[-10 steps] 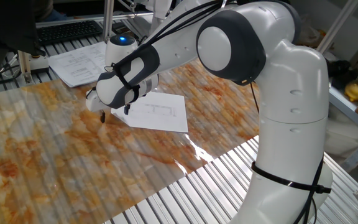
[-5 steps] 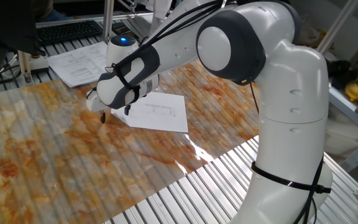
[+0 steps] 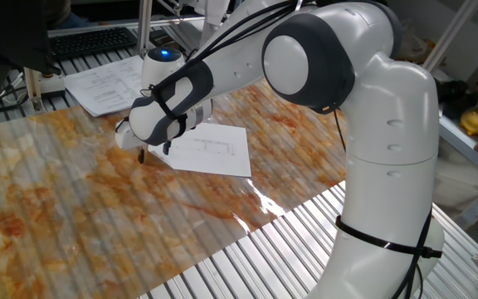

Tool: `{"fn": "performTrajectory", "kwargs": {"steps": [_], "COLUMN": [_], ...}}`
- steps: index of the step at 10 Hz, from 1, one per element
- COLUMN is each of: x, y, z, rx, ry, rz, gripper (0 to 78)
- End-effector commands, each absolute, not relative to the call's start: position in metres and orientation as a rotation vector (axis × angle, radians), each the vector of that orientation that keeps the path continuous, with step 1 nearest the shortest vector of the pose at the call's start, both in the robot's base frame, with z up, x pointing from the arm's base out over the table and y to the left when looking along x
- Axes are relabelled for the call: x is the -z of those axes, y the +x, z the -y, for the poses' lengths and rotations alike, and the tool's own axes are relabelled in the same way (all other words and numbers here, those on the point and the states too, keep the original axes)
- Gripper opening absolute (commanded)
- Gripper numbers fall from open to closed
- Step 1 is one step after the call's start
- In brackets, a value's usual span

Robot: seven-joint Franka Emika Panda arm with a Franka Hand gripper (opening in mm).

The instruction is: Flip over and spread out the paper that is laid flat on the table

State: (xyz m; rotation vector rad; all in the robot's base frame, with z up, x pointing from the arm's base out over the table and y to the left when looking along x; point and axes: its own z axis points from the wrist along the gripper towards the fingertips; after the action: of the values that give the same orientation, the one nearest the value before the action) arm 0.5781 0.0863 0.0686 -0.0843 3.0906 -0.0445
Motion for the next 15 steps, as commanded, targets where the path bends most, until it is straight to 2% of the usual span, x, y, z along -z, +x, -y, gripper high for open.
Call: {"fn": "performTrajectory", "kwargs": {"steps": [1,9,15], "x": [-0.070,-0.070,-0.101], "y": [0.579,0.579,0.570], "z": [-0.086,-0.086,-0.102], "rx": [0.045,0.045,0.041], "ry": [-0.088,-0.088,0.030], "rz": [-3.088,-3.088,-3.122], "gripper": [1.3,1.3,1.3]}}
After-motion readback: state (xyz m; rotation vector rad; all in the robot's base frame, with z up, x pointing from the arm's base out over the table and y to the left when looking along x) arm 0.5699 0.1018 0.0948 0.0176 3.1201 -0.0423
